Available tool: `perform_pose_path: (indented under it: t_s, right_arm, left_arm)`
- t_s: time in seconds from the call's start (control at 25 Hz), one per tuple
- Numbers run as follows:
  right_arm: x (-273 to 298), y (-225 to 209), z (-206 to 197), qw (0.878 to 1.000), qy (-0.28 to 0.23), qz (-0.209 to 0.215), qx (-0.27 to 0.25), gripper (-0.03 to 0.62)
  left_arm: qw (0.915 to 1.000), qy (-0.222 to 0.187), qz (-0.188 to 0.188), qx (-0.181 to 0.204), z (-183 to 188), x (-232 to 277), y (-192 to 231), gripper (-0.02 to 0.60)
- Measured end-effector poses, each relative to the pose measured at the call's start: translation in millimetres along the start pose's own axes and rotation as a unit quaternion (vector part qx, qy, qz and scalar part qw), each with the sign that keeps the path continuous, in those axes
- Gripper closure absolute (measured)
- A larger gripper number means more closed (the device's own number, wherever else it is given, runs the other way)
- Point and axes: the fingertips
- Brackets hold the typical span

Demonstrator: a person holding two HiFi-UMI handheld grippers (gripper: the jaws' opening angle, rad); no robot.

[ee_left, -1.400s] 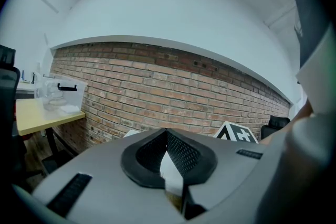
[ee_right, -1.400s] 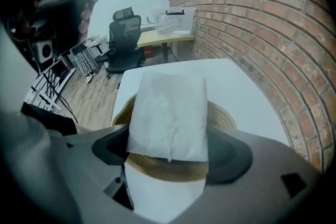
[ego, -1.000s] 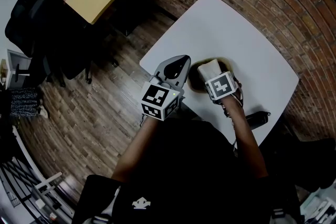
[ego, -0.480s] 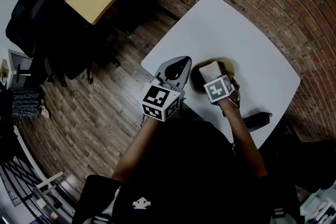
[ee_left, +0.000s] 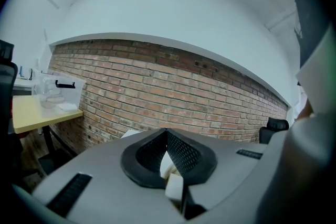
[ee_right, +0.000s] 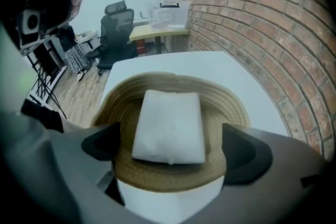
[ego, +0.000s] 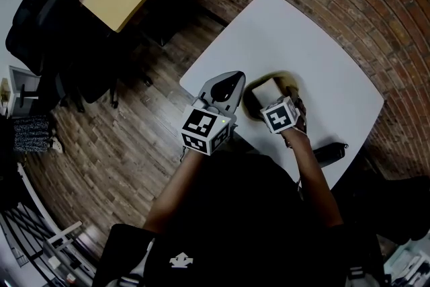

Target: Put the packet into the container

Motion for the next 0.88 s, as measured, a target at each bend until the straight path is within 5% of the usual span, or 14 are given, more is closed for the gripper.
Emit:
perform_pose_path:
  t_s: [0.48, 0.68, 0.88]
  right_arm:
    - [-27.1, -11.2, 22.0, 0.999, -0.039, 0.008, 0.018, 0.014]
    - [-65.5, -22.4, 51.1, 0.991, -0.131, -0.003, 0.023, 0.307]
    - [-107.5, -24.1, 87.4, 0.968, -0.239, 0.034, 0.069, 0.404]
  left_arm:
    - [1.0, -0.007, -0.004, 0.001, 2.2, 0.9, 0.1, 0.577]
    - [0.9999, -0.007, -0.01, 0.004, 3.1, 3.5, -7.1, 0.577]
    - [0.9997, -0.009, -0.018, 0.014, 7.9, 6.5, -10.5, 0.577]
Point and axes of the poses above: the fingertips, and each gripper's own axes: x forward along the fingers, y to its left, z out of its top, and after that the axes turned 6 degrees about -y, right-handed
